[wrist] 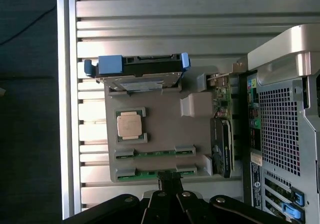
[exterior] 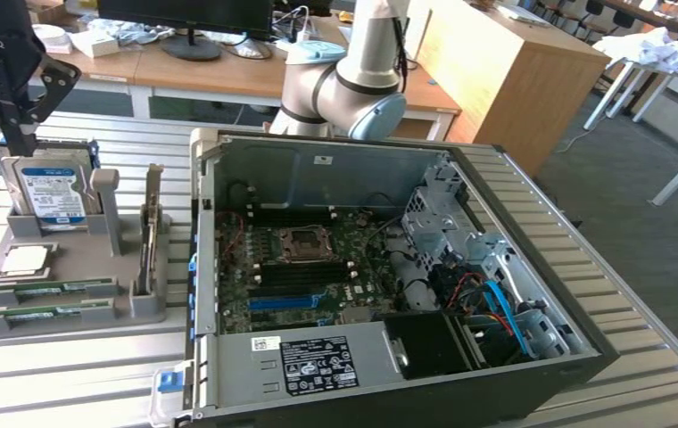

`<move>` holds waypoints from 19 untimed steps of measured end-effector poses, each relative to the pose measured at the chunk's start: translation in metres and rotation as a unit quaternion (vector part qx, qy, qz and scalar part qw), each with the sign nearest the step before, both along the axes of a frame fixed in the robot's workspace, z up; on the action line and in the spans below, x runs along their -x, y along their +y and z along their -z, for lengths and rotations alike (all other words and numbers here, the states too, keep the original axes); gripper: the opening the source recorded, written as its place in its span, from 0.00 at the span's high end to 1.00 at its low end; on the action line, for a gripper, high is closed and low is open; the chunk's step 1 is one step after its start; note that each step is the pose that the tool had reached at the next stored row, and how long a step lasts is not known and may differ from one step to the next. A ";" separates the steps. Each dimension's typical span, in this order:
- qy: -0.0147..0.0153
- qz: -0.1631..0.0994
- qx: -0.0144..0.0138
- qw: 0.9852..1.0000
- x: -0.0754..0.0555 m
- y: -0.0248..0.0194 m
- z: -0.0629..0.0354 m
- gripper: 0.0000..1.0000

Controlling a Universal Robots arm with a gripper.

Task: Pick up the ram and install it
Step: 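Reach for the ram, then pick up the ram and move it above insertion slot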

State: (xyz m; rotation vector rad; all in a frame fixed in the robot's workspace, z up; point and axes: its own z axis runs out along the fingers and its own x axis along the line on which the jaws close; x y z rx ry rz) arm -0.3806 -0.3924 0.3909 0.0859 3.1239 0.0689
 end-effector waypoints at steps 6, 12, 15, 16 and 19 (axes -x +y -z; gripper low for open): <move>0.000 0.000 0.000 1.000 0.000 -0.0120 0.0000 0.90; 0.000 0.000 0.000 1.000 0.000 -0.0154 0.0000 0.90; 0.000 0.000 0.000 1.000 0.000 -0.0154 0.0000 0.90; 0.000 0.000 0.000 1.000 0.000 -0.0154 0.0000 0.90; 0.000 0.000 0.000 1.000 0.000 -0.0154 0.0000 0.90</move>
